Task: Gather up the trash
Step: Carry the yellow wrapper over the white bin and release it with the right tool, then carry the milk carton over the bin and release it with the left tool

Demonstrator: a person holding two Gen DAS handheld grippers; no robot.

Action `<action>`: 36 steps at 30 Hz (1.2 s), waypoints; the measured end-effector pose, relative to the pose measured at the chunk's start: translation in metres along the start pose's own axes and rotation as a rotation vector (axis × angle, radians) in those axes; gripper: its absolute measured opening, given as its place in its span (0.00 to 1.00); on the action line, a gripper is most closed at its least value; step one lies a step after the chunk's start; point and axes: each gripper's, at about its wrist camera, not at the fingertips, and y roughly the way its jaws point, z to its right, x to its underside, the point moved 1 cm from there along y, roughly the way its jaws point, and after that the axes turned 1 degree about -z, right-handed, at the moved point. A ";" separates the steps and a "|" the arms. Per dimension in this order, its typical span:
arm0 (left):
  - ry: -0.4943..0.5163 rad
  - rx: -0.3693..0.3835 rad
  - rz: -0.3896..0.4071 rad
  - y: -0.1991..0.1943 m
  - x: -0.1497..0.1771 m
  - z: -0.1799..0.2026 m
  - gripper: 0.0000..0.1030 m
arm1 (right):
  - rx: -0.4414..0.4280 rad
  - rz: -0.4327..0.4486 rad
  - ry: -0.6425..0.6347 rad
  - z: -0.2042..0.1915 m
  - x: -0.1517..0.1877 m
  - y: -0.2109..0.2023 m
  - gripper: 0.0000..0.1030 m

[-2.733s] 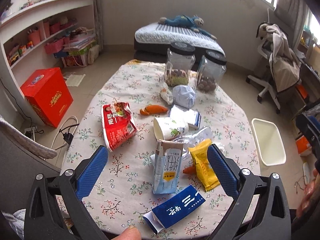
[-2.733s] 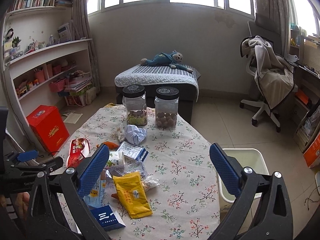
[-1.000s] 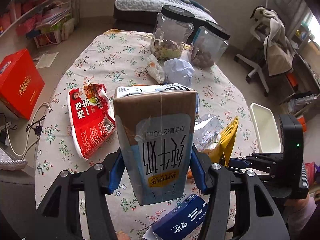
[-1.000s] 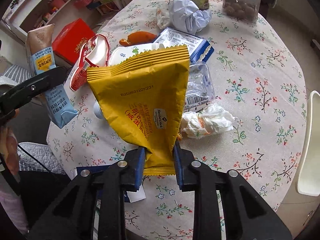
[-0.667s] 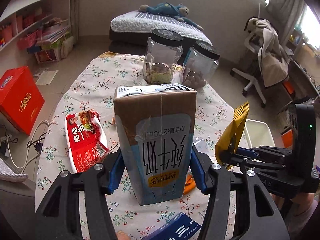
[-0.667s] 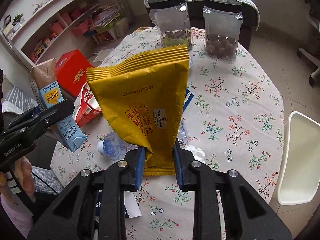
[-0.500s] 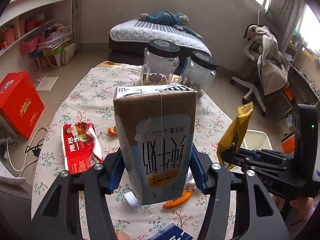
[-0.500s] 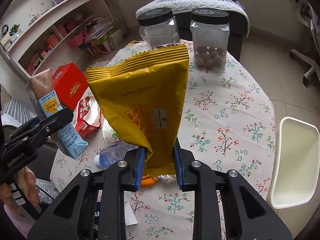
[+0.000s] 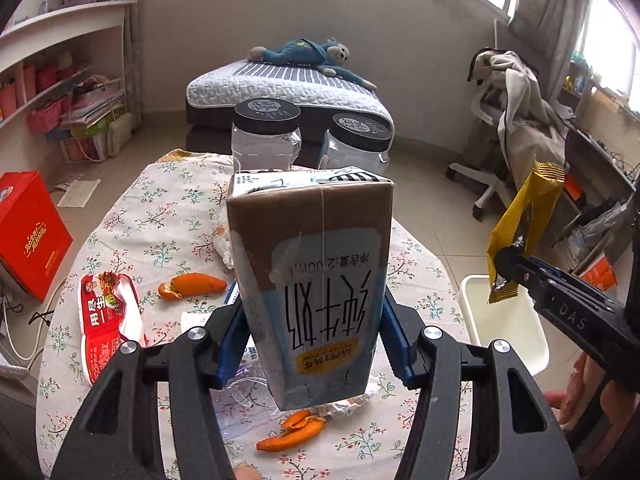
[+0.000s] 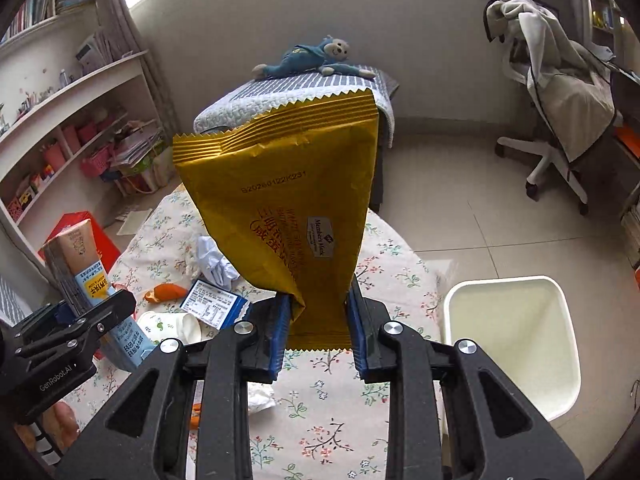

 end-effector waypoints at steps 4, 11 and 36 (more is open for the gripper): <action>0.017 0.014 0.014 0.002 0.000 0.018 0.56 | 0.088 0.053 0.027 0.031 -0.008 -0.010 0.24; 0.056 0.041 0.007 0.009 0.007 0.047 0.56 | 0.202 0.057 0.114 0.086 -0.009 -0.013 0.25; 0.129 0.259 -0.082 0.064 -0.006 0.231 0.56 | 0.438 0.161 0.547 0.230 -0.002 -0.063 0.93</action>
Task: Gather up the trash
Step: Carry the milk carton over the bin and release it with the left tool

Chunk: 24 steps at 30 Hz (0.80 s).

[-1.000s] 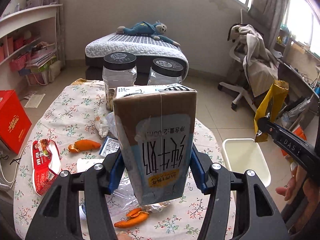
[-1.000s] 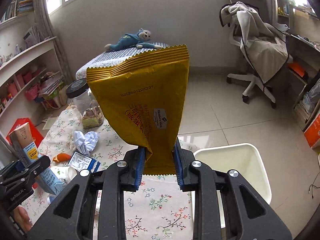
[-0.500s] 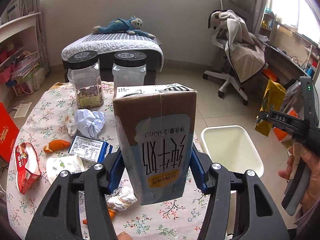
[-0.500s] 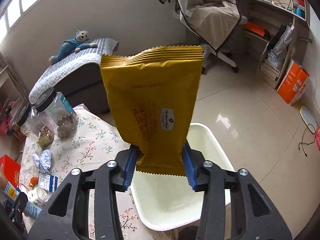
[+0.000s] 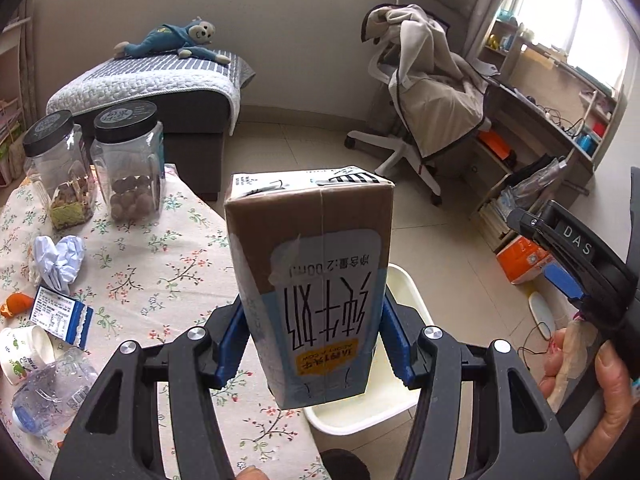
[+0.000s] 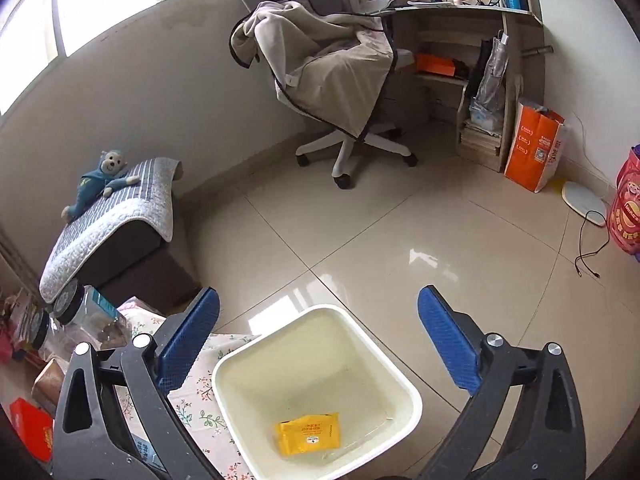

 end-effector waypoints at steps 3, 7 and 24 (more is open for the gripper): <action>0.014 0.019 -0.011 0.010 -0.003 0.019 0.56 | 0.004 0.012 0.038 0.014 -0.006 -0.003 0.93; 0.029 0.043 -0.029 0.023 -0.005 0.041 0.56 | 0.019 0.026 0.074 0.029 -0.010 -0.004 0.93; 0.033 -0.146 0.066 -0.017 0.004 0.014 0.86 | 0.033 0.106 -0.049 0.008 0.006 -0.031 0.93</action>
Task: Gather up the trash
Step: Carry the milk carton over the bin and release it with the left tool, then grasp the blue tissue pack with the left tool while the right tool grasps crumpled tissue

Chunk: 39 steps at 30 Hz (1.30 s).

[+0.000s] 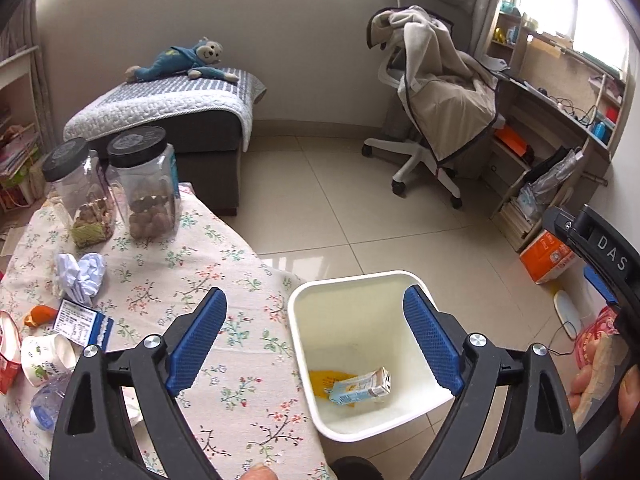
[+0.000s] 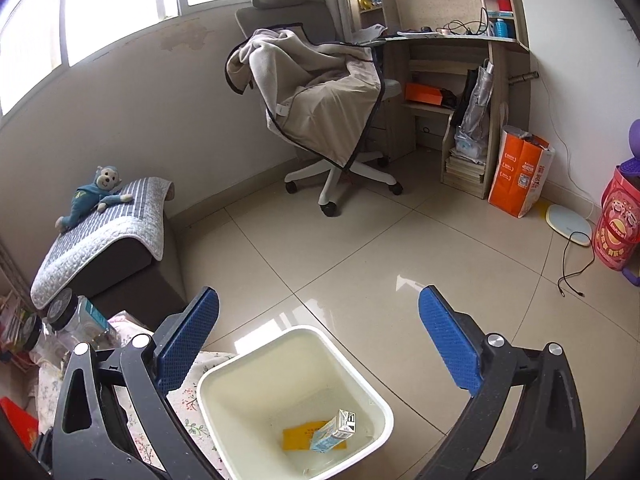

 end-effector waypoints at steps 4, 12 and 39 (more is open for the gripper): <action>-0.010 -0.106 0.069 -0.028 0.008 -0.030 0.89 | -0.053 0.004 -0.097 -0.030 0.013 -0.018 0.93; 0.034 -0.271 0.012 -0.068 0.039 -0.095 0.91 | -0.191 -0.050 -0.284 -0.090 0.056 -0.048 0.93; 0.507 -0.124 -0.719 -0.045 0.230 -0.210 0.90 | -0.349 -0.527 -0.873 -0.224 0.218 -0.018 0.93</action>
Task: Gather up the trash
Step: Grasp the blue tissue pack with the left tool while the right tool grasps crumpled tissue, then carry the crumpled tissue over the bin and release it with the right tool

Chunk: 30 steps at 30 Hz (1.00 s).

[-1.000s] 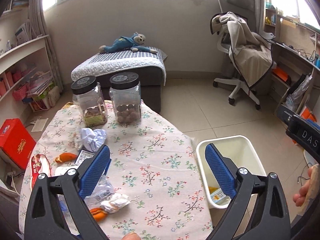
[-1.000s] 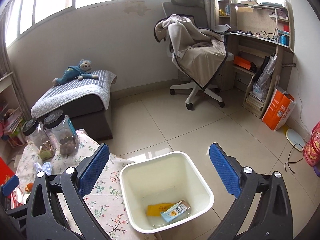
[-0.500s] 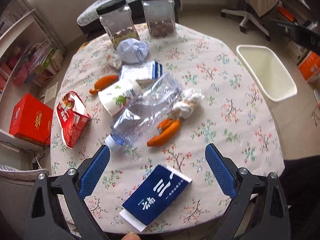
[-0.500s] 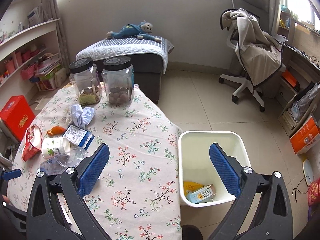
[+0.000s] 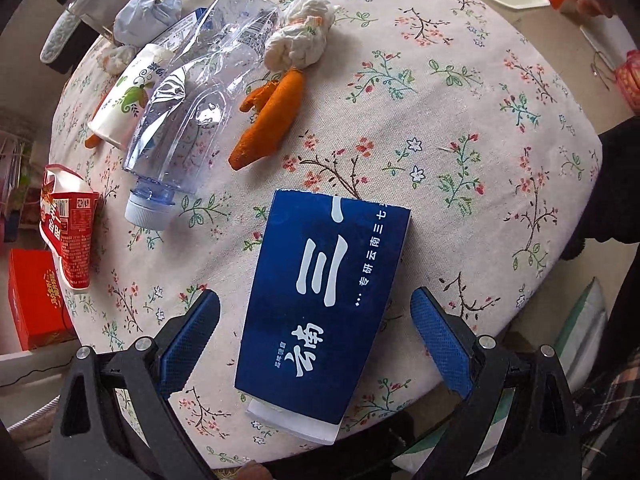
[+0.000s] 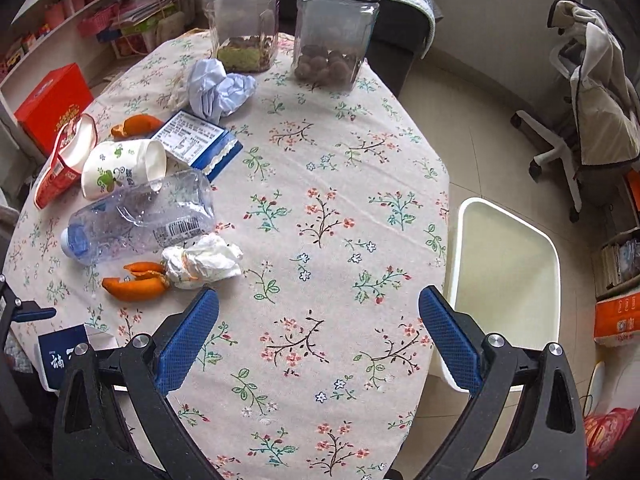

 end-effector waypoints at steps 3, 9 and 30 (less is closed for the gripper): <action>0.007 0.015 0.001 0.005 0.002 0.000 0.67 | -0.079 -0.068 -0.030 -0.011 0.000 0.015 0.93; -0.023 0.069 0.136 -0.030 0.014 -0.013 0.54 | -0.290 -0.199 0.106 -0.022 -0.001 0.041 0.93; -0.651 0.061 0.503 -0.091 0.013 -0.138 0.55 | -0.416 -0.101 0.442 -0.038 -0.026 0.057 0.31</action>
